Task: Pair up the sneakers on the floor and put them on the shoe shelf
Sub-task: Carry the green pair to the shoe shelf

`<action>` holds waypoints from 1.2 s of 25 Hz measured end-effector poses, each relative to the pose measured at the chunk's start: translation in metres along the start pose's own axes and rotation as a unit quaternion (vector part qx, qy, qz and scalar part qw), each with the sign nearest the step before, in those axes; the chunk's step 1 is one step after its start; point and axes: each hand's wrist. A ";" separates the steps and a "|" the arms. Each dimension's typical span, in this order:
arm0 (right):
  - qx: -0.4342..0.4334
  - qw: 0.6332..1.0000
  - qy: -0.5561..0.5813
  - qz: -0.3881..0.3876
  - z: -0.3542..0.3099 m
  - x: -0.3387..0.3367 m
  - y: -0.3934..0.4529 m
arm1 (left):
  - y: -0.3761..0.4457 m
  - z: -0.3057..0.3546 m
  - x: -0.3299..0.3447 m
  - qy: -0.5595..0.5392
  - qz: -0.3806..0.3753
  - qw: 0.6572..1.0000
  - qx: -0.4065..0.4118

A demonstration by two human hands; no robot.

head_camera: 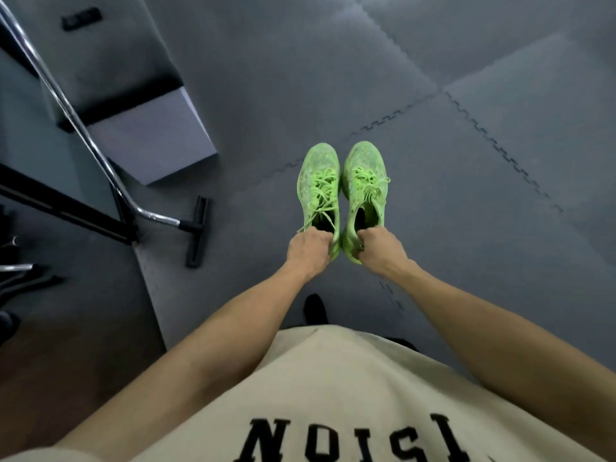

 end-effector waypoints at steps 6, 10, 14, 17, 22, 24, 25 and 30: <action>0.003 1.000 0.013 0.009 -0.016 -0.074 0.131 | 0.143 -0.028 -0.064 0.006 -0.002 1.000 0.008; 0.005 1.000 0.028 0.004 -0.012 -0.121 0.245 | 0.259 -0.043 -0.099 0.002 -0.004 1.000 -0.003; -0.018 1.000 0.007 -0.015 -0.014 -0.181 0.349 | 0.363 -0.050 -0.142 -0.002 -0.011 0.999 -0.032; -0.035 0.999 -0.009 -0.028 -0.023 -0.231 0.429 | 0.437 -0.057 -0.183 -0.012 -0.001 0.998 -0.053; -0.054 0.997 -0.030 -0.044 -0.044 -0.285 0.555 | 0.549 -0.087 -0.232 -0.026 0.007 0.996 -0.084; -0.061 0.996 -0.031 -0.050 -0.058 -0.303 0.612 | 0.605 -0.108 -0.246 -0.030 0.007 0.995 -0.094; -0.062 0.996 -0.029 -0.052 -0.065 -0.312 0.641 | 0.633 -0.119 -0.255 -0.031 0.005 0.995 -0.099; -0.067 0.996 -0.046 -0.047 -0.108 -0.361 0.774 | 0.757 -0.176 -0.316 -0.020 0.010 0.995 -0.097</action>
Point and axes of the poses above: each hand's wrist, its own y-axis towards the middle knuckle, its own x-axis out of the palm, z = x × y, and after that the axes turned 13 degrees about y, right-handed
